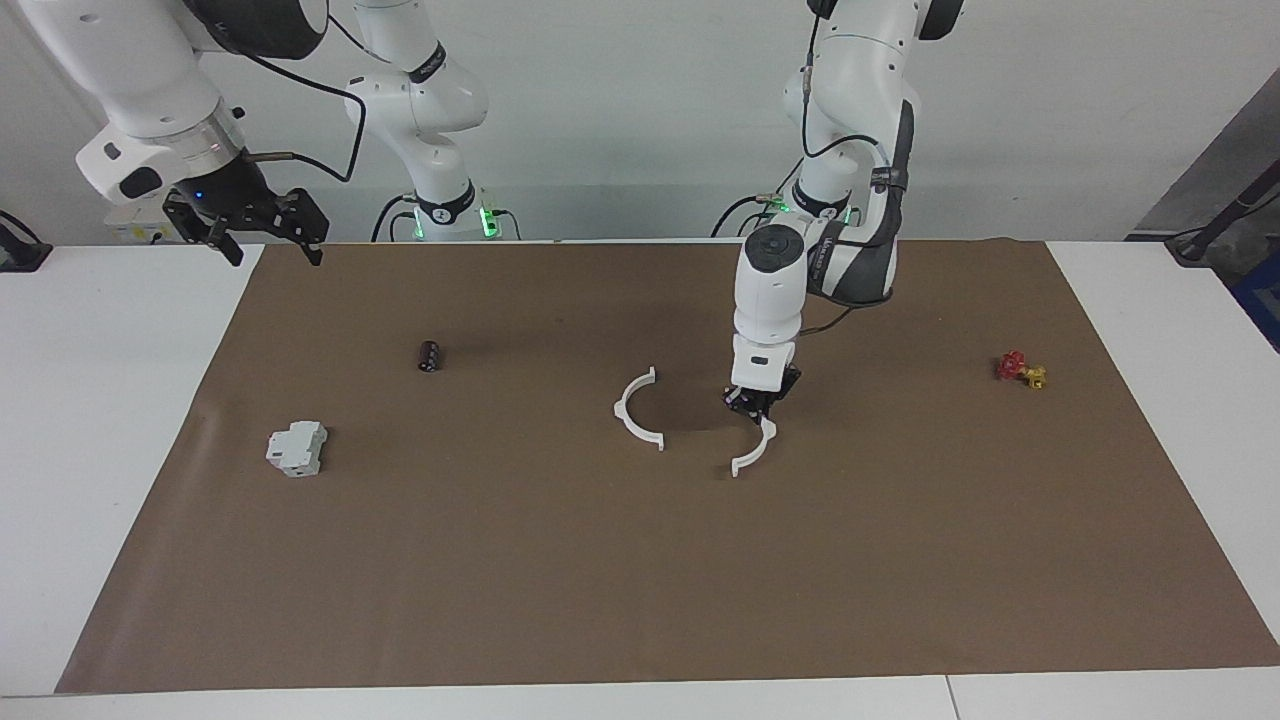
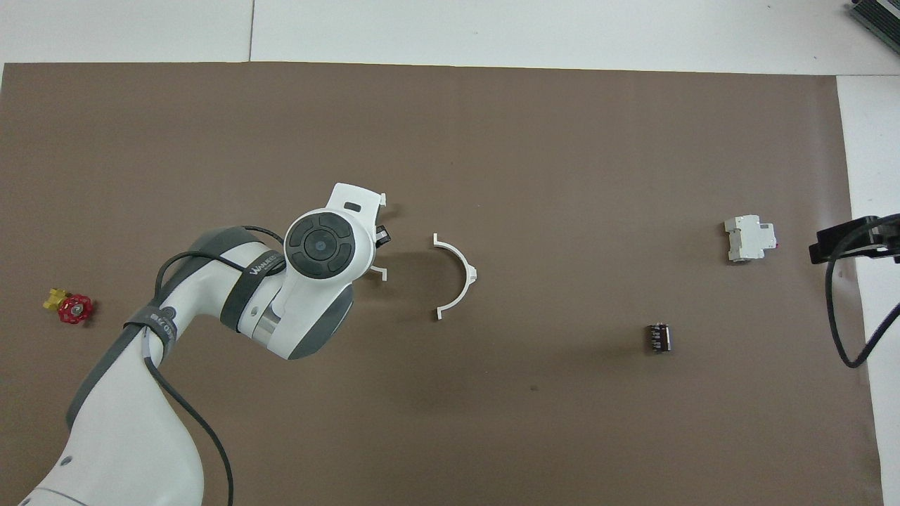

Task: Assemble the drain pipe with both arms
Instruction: 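Carry the half-ring with the left gripper toward the placed half-ring, then press the held half-ring onto the placed half-ring to close the ring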

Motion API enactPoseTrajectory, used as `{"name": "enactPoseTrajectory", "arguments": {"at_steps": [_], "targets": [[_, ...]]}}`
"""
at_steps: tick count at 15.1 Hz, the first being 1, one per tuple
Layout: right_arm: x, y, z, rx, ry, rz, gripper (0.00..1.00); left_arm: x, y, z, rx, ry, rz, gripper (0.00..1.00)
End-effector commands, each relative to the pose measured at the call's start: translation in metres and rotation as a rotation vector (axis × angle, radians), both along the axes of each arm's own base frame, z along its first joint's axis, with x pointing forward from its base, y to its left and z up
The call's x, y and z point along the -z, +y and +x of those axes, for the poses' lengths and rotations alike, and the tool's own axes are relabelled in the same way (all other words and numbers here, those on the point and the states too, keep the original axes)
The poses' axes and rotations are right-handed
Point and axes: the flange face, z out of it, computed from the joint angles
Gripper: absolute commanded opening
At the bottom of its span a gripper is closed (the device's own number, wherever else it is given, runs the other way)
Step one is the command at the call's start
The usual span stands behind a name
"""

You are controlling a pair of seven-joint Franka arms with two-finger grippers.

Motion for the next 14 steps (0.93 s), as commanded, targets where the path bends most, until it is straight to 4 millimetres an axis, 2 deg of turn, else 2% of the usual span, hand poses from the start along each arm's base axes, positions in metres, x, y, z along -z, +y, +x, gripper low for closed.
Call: {"name": "enactPoseTrajectory", "arguments": {"at_steps": [1,3,9,14], "targets": [[-0.001,0.001,-0.004,0.010,-0.008,-0.005,1.00,-0.003,-0.020,-0.010,-0.020,0.001,-0.020,0.00],[-0.001,0.001,-0.004,0.010,-0.010,-0.005,1.00,0.000,-0.033,-0.022,0.008,0.022,-0.003,0.00],[-0.001,0.001,-0.004,0.010,-0.010,-0.005,1.00,0.013,-0.044,-0.051,0.052,0.051,0.017,0.00],[-0.001,0.001,-0.004,0.010,-0.008,-0.005,1.00,0.015,-0.047,-0.056,0.015,0.044,0.005,0.00]]}}
